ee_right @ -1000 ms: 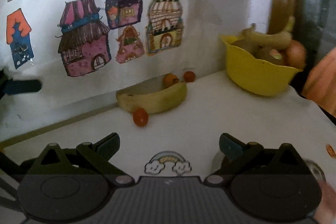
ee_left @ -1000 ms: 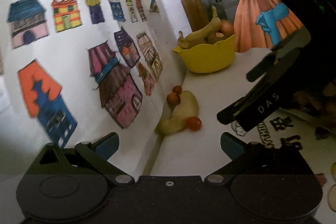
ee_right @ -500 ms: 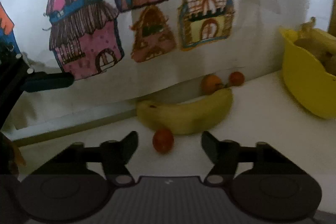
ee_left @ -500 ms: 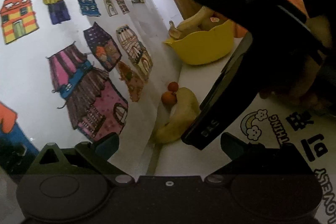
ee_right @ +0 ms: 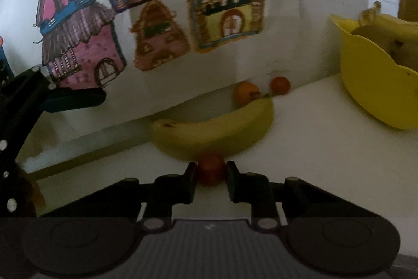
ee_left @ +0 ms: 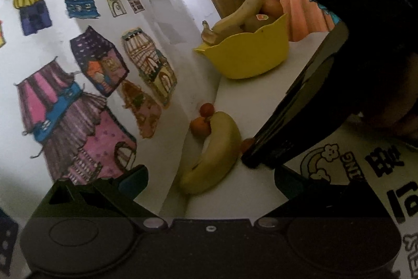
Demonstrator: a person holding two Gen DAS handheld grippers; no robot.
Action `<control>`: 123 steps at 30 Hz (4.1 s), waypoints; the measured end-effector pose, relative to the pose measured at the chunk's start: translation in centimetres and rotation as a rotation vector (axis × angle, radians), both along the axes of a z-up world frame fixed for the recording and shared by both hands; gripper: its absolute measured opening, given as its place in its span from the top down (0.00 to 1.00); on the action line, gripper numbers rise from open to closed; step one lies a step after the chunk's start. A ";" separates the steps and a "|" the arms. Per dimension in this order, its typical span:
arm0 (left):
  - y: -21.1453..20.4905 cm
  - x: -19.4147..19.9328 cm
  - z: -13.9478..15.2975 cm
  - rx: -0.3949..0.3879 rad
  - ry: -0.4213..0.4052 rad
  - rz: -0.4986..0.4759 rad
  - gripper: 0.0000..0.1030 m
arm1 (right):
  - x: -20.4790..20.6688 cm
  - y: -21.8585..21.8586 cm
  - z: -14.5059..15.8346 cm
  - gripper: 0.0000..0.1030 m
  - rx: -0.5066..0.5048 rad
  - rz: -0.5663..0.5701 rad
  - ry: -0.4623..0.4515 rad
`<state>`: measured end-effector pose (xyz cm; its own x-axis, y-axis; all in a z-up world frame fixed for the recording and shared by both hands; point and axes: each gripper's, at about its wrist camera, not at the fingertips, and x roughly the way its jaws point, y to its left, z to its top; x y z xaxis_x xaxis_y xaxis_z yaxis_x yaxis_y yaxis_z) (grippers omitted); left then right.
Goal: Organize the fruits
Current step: 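Close the right tool on a red cherry tomato while the left tool approaches the banana, then close the left tool on the yellow banana while the right tool holds the tomato, then carry the banana in the left tool while the right tool carries the tomato to the tray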
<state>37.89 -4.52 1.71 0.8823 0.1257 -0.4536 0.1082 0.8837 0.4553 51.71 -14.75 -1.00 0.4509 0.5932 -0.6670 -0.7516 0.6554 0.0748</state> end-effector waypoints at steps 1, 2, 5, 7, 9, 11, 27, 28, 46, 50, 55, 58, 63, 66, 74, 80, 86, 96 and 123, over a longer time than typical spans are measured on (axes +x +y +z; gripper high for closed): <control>0.0 0.3 0.0 -0.004 0.000 0.001 0.02 | 0.2 -0.4 0.0 0.74 -0.001 -0.011 -0.004; -0.1 0.5 -0.1 -0.006 0.000 0.003 0.03 | 0.6 -0.6 0.0 0.74 -0.004 -0.024 -0.009; -0.4 1.4 -0.3 -0.010 0.010 0.009 0.09 | 1.6 -1.6 0.4 0.74 0.011 -0.055 -0.006; -0.7 2.1 -0.4 -0.010 0.018 0.006 0.14 | 2.3 -2.0 0.7 0.74 0.015 -0.078 -0.002; -1.0 2.7 -0.6 -0.009 0.030 -0.004 0.16 | 3.0 -2.3 1.1 0.74 0.023 -0.099 0.012; -1.2 3.5 -0.7 -0.013 0.043 -0.009 0.19 | 3.6 -2.7 1.4 0.74 0.038 -0.124 0.024; 0.0 8.1 -0.9 -0.100 0.122 0.036 0.33 | 2.5 -3.4 2.1 0.73 -0.003 -0.170 0.030; 0.1 8.2 -0.9 -0.108 0.124 0.036 0.33 | 2.5 -3.2 2.0 0.74 -0.021 -0.170 0.031; 0.6 6.0 -0.4 -0.176 0.160 0.044 0.57 | 0.0 -3.1 2.3 0.75 -0.060 -0.166 0.011; 0.8 4.1 -0.4 -0.195 0.171 0.034 0.59 | -1.7 -3.6 2.6 0.75 -0.054 -0.162 0.010; 1.3 0.7 -0.3 -0.225 0.187 0.029 0.61 | -4.7 -3.9 2.2 0.75 -0.051 -0.147 0.012; 1.5 -1.2 -0.2 -0.236 0.194 0.020 0.61 | -7.1 -3.8 1.8 0.75 -0.056 -0.145 -0.007; 1.8 -4.1 -0.1 -0.263 0.217 0.011 0.61 | -10.9 -3.5 1.3 0.75 -0.058 -0.140 -0.041; 1.9 -6.5 0.0 -0.287 0.229 0.009 0.61 | -12.9 -3.5 1.1 0.75 -0.052 -0.143 -0.051; 2.1 -12.0 0.1 -0.315 0.254 -0.017 0.63 | -16.8 -4.1 0.7 0.75 -0.064 -0.155 -0.101; 2.1 -10.8 0.1 -0.333 0.237 0.017 0.54 | -18.6 -5.0 0.4 0.74 -0.049 -0.181 -0.122; 1.6 -8.2 -0.1 -0.376 0.237 0.069 0.46 | -18.7 -5.6 0.0 0.70 -0.008 -0.224 -0.123; 1.2 -6.3 -0.2 -0.418 0.233 0.119 0.55 | -17.8 -5.5 0.1 0.63 0.006 -0.212 -0.094; -0.3 -14.7 -0.4 -0.706 0.258 -0.018 0.63 | -26.0 -9.6 1.3 0.75 0.140 -0.372 -0.218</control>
<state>23.22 -4.81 1.35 0.7361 -0.2853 -0.6138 0.1518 0.9533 -0.2610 25.72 -24.37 0.28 0.7715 0.4421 -0.4576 -0.4749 0.8787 0.0482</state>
